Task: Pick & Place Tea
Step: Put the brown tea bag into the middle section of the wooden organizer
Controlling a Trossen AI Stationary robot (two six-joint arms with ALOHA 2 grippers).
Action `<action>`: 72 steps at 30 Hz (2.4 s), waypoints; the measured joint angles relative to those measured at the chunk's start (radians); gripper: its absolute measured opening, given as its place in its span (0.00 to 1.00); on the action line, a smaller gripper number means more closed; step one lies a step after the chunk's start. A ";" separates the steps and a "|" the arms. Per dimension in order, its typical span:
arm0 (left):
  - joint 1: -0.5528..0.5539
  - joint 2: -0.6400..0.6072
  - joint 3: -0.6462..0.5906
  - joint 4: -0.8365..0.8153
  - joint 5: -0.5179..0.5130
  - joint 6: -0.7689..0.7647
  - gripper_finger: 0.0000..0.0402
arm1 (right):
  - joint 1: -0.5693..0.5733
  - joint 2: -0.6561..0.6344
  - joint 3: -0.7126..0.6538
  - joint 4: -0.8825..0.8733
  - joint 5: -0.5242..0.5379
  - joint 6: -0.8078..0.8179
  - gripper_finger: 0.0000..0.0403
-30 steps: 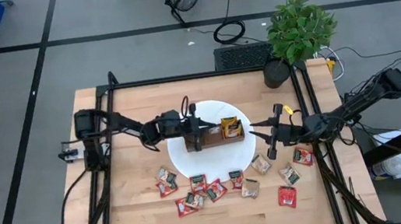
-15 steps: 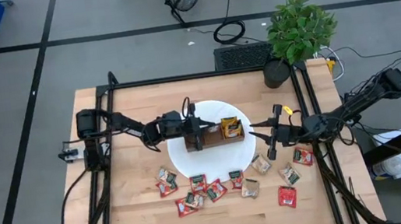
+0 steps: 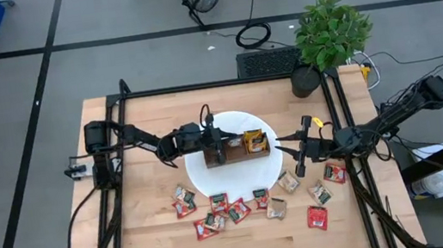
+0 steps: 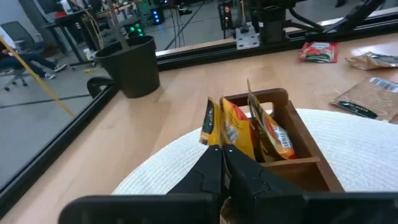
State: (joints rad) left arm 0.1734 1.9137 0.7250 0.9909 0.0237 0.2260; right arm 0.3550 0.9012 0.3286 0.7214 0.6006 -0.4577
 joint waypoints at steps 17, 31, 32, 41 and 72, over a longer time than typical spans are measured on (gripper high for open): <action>-0.021 -0.021 0.000 0.003 -0.010 -0.025 0.45 | 0.000 0.000 0.000 -0.009 0.000 0.000 0.21; -0.190 -0.415 0.000 -0.311 -0.011 -0.034 0.52 | 0.001 0.000 0.000 -0.006 -0.453 0.239 0.21; -0.200 -0.434 0.000 -0.356 -0.027 -0.037 0.52 | 0.001 0.000 0.000 -0.005 -0.486 0.272 0.21; -0.273 -0.469 0.000 -0.579 -0.128 -0.135 0.52 | 0.051 0.080 0.185 -0.546 -0.295 0.595 0.43; -0.303 -0.469 0.000 -0.624 -0.289 -0.128 0.52 | 0.019 0.804 0.563 -1.484 -0.568 1.398 0.68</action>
State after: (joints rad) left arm -0.1297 1.4445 0.7252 0.3664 -0.2653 0.0978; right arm 0.3740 1.7054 0.8918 -0.7622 0.0328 0.9404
